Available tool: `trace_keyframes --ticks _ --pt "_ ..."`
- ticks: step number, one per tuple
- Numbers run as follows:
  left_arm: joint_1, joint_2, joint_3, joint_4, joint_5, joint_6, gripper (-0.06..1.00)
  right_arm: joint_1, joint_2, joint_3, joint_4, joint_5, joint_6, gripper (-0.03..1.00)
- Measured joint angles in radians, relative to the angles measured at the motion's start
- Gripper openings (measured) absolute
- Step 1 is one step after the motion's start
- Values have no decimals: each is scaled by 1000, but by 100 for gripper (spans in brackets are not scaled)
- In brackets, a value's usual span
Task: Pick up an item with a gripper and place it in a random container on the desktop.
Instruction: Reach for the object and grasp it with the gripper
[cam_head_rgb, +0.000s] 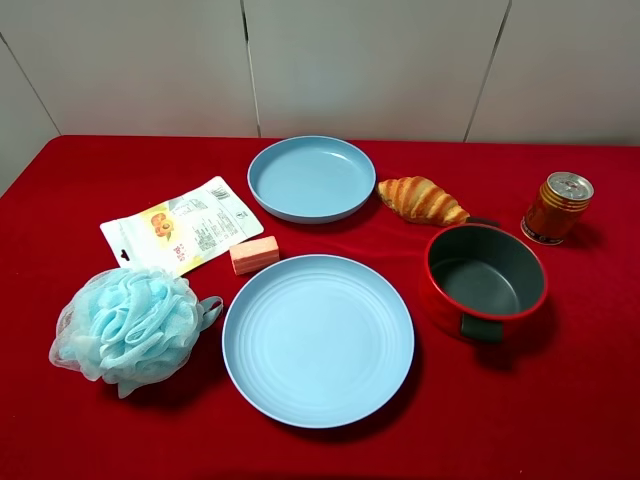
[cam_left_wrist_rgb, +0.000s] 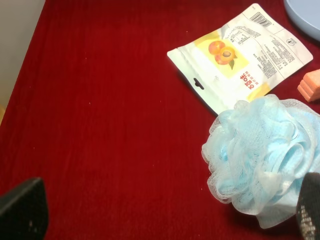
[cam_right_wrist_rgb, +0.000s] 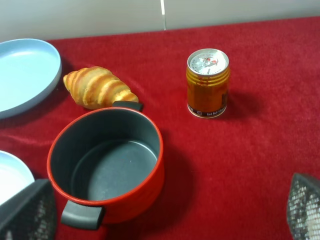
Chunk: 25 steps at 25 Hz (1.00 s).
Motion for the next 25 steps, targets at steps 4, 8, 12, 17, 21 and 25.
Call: trace_keyframes --ticks 4,8,12,17,21,25 --pt "0 0 0 0 0 0 100 0 0 0 0 0 0 69" --pt "0 0 0 0 0 0 100 0 0 0 0 0 0 69" --pt "0 0 0 0 0 0 100 0 0 0 0 0 0 69" --pt "0 0 0 0 0 0 100 0 0 0 0 0 0 69" --pt "0 0 0 0 0 0 100 0 0 0 0 0 0 69" --pt "0 0 0 0 0 0 100 0 0 -6 0 -1 0 69"
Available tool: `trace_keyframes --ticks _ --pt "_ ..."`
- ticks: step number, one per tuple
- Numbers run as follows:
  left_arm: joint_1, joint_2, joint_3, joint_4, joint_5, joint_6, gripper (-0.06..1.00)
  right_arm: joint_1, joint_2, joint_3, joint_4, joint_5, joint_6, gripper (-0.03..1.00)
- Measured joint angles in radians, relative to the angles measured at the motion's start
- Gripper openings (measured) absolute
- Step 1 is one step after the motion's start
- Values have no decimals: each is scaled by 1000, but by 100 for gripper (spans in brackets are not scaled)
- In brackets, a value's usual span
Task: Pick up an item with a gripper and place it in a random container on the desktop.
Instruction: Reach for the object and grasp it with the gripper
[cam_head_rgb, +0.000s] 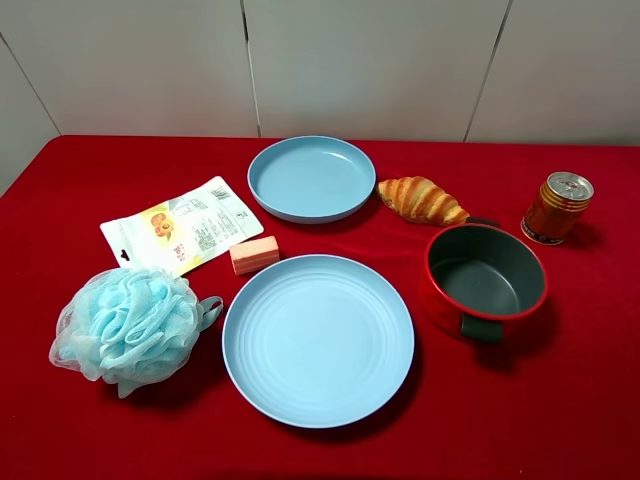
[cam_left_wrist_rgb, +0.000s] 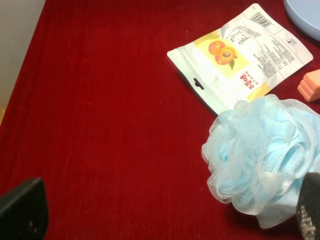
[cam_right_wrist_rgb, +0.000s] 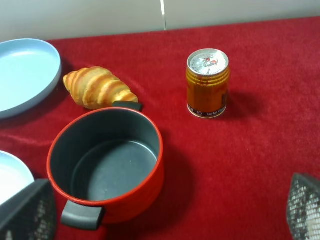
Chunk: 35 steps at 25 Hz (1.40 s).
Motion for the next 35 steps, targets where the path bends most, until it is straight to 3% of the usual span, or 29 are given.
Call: trace_keyframes --ticks 21,35 --pt "0 0 0 0 0 0 100 0 592 -263 3 -20 23 69" --pt "0 0 0 0 0 0 100 -2 1022 -535 4 10 20 69"
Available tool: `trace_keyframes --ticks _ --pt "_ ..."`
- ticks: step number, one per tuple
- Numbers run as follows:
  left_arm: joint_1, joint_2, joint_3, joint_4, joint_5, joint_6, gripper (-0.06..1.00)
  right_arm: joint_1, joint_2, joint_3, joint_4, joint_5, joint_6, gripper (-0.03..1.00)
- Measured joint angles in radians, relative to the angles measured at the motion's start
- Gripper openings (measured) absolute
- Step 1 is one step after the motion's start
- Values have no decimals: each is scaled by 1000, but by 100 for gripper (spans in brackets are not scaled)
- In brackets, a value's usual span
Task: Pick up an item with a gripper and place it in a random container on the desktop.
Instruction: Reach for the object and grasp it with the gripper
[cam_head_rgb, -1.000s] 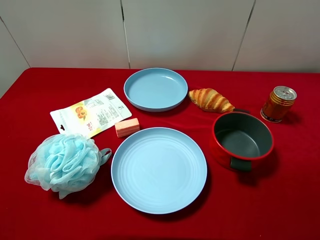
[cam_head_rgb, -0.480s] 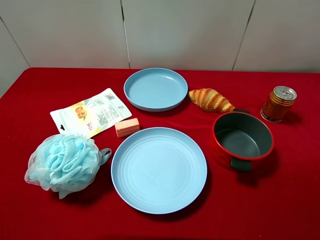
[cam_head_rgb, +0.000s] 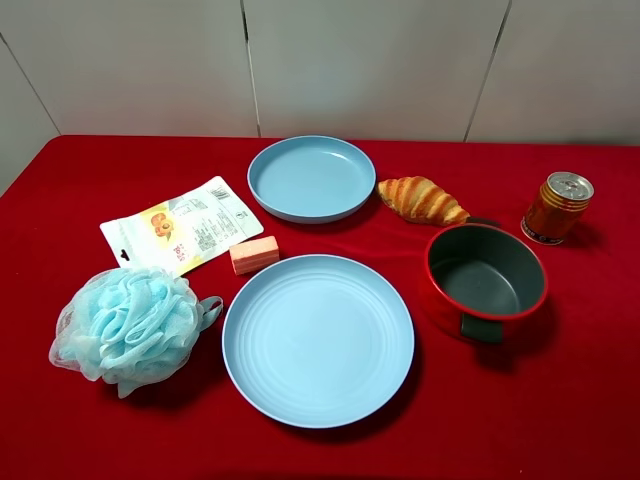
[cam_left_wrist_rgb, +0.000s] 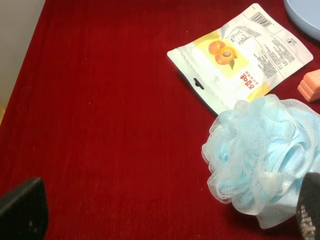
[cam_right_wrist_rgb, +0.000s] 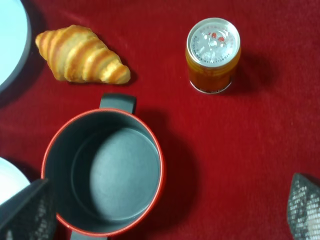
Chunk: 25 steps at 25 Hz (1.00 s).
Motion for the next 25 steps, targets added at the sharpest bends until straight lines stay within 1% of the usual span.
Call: trace_keyframes --ticks 9,14,19,25 --pt "0 0 0 0 0 0 100 0 260 -187 0 71 0 69" --pt "0 0 0 0 0 0 100 0 387 -248 -26 76 0 69" --pt "0 0 0 0 0 0 100 0 498 -274 -64 74 3 69" --pt "0 0 0 0 0 0 100 0 611 -340 -71 75 3 69"
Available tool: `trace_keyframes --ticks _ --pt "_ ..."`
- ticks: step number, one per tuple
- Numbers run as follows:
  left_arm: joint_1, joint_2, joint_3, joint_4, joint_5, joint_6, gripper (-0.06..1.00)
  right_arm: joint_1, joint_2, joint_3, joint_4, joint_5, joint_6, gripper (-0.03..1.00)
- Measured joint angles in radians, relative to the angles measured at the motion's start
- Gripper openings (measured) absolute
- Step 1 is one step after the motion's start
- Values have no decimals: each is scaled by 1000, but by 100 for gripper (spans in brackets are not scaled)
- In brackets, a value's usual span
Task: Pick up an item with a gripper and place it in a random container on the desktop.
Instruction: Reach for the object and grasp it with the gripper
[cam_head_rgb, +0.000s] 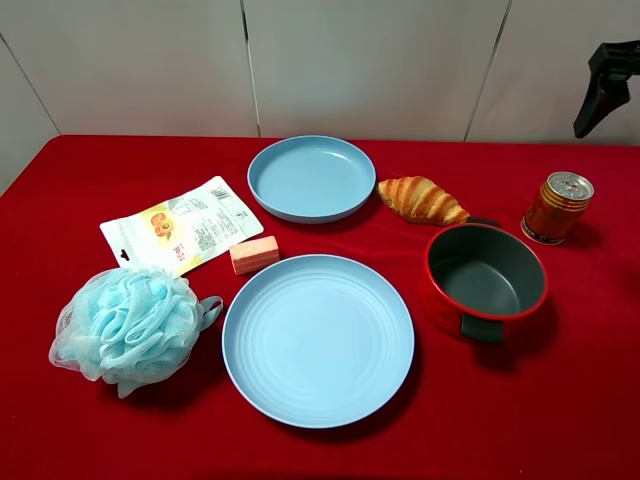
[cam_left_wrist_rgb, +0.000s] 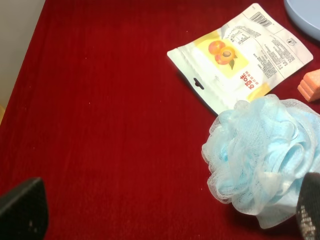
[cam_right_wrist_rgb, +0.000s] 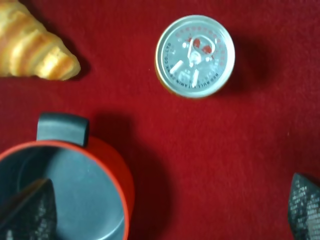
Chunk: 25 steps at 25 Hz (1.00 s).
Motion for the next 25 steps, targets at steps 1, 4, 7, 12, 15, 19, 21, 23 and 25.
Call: trace_keyframes --ticks 1,4,7,12,15,19,21,23,25 --pt "0 0 0 0 0 0 100 0 17 -16 0 0 0 69" --pt "0 0 0 0 0 0 100 0 61 -63 -11 0 0 69" --pt "0 0 0 0 0 0 100 0 101 -96 -26 0 0 69" --pt "0 0 0 0 0 0 100 0 161 -125 -33 -2 0 69" --pt "0 0 0 0 0 0 100 0 197 -128 -35 -4 0 69" --pt "0 0 0 0 0 0 100 0 242 -128 -37 -5 0 69" --pt "0 0 0 0 0 0 100 0 263 -133 -37 -6 0 69" --pt "0 0 0 0 0 0 100 0 284 -146 -38 -9 0 69" --pt "0 0 0 0 0 1 100 0 301 -157 -38 -11 0 69"
